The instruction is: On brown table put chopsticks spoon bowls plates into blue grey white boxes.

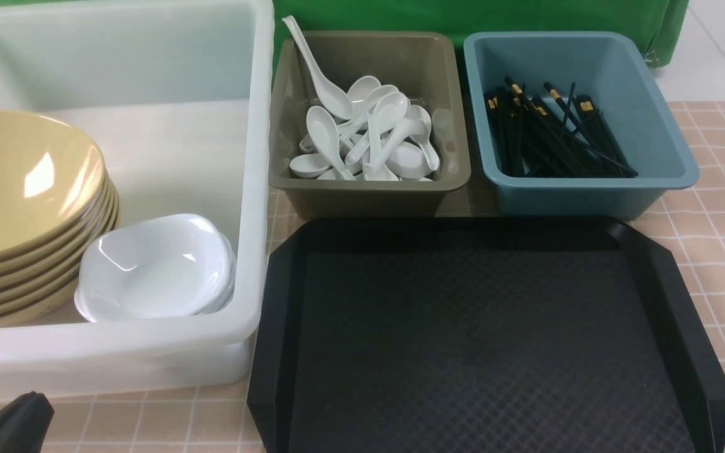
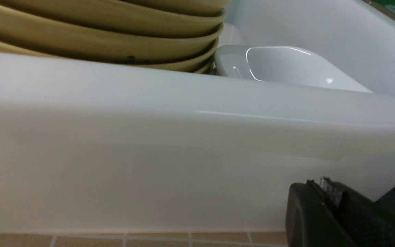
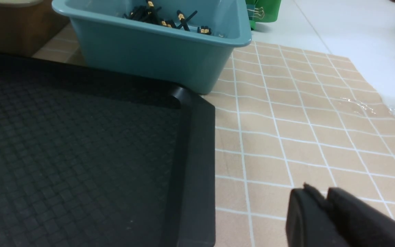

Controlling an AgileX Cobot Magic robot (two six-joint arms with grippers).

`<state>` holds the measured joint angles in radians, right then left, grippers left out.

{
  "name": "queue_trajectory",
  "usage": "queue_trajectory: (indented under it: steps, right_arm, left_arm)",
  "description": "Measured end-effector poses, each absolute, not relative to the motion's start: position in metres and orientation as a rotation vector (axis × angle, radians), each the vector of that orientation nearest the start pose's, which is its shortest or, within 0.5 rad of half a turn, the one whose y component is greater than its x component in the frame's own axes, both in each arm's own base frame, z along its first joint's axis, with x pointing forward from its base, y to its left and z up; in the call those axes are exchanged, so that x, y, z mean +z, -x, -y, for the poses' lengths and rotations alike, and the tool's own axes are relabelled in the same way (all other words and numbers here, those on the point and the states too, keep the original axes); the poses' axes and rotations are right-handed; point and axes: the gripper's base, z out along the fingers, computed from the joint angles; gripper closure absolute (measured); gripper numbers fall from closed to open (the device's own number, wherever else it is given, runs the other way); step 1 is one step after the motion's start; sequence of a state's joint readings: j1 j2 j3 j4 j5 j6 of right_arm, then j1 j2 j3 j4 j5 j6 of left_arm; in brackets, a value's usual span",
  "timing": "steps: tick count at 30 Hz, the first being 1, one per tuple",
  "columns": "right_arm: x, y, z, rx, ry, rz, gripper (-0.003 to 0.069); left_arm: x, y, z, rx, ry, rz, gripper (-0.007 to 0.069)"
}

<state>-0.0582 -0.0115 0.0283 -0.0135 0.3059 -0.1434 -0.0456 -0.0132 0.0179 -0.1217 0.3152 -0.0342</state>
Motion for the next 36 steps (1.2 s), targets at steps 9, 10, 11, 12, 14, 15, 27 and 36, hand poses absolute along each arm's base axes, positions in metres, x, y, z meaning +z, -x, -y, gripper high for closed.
queue_trajectory:
  steps: [9,10,11,12,14,15,27,36]
  right_arm:
    - [0.1764,-0.0541,0.0036,-0.157,0.085,-1.809,0.0538]
    - [0.1764,-0.0541,0.0035,-0.156,0.086,-1.809,0.0536]
    - [0.1764,-0.0541,0.0035,-0.156,0.086,-1.809,0.0536]
    - [0.1764,-0.0541,0.0035,-0.156,0.086,-1.809,0.0535]
    - [0.1764,-0.0541,0.0035,-0.156,0.086,-1.809,0.0534]
    - [0.1764,-0.0541,0.0035,-0.156,0.086,-1.809,0.0533]
    - [0.1767,-0.054,0.0035,-0.156,0.086,-1.808,0.0518]
    - [0.1767,-0.054,0.0035,-0.156,0.086,-1.808,0.0508]
  left_arm:
    - [0.1796,-0.0535,0.0059,-0.175,0.068,-1.803,0.0634]
    - [0.1796,-0.0535,0.0059,-0.176,0.069,-1.803,0.0634]
    - [0.1796,-0.0535,0.0059,-0.176,0.069,-1.803,0.0634]
    - [0.1796,-0.0535,0.0059,-0.176,0.069,-1.803,0.0634]
    - [0.1796,-0.0535,0.0059,-0.176,0.069,-1.803,0.0634]
    - [0.1796,-0.0535,0.0059,-0.176,0.069,-1.803,0.0634]
    - [0.1796,-0.0535,0.006,-0.176,0.069,-1.803,0.0634]
    - [0.1796,-0.0535,0.006,-0.176,0.069,-1.803,0.0634]
